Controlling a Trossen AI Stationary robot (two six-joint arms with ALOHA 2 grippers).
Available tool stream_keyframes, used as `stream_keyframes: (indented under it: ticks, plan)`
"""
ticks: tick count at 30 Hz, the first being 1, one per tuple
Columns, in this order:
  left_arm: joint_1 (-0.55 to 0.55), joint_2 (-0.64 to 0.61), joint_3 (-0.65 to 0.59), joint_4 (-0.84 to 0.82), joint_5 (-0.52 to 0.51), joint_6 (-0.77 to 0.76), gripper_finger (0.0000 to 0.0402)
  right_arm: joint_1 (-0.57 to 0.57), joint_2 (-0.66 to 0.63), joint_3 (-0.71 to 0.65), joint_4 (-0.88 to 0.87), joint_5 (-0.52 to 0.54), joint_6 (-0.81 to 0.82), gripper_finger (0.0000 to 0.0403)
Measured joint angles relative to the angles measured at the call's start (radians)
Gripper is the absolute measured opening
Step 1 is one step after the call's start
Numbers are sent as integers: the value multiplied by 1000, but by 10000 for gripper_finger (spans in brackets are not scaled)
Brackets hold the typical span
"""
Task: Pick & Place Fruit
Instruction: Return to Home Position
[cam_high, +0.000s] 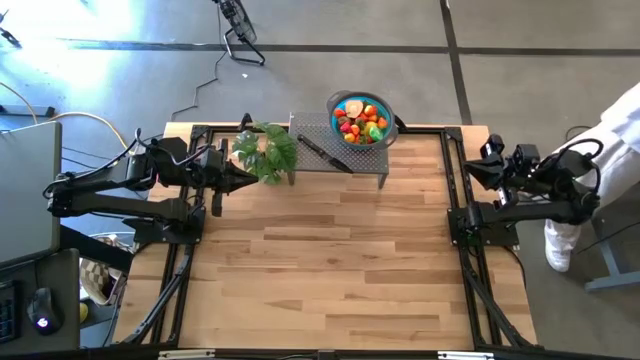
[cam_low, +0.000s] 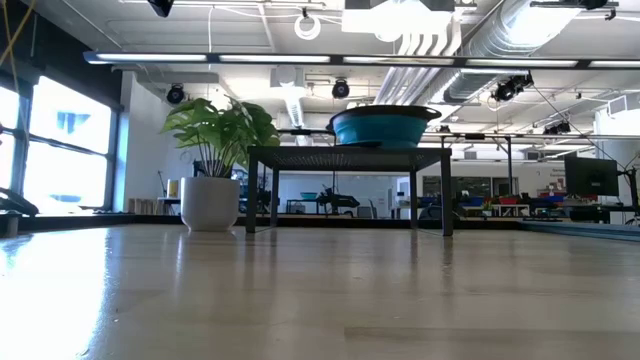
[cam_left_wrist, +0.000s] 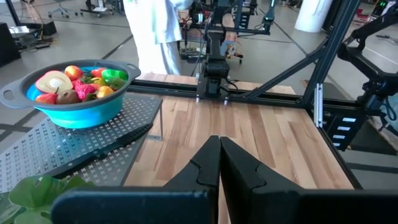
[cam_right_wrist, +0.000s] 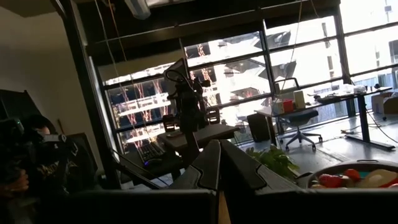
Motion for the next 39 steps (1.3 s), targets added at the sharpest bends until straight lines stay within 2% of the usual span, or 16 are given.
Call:
stream_keyframes:
  ticks: [16,32,39]
  plan:
    - [0,0,0,0,0,-4,6,0,-114,0,-68,-7,-6,3]
    - [0,0,0,0,-1,-4,6,0,-118,-2,-96,-3,-15,3]
    - [0,0,0,0,-1,-4,6,0,-119,-104,-9,-3,-16,3]
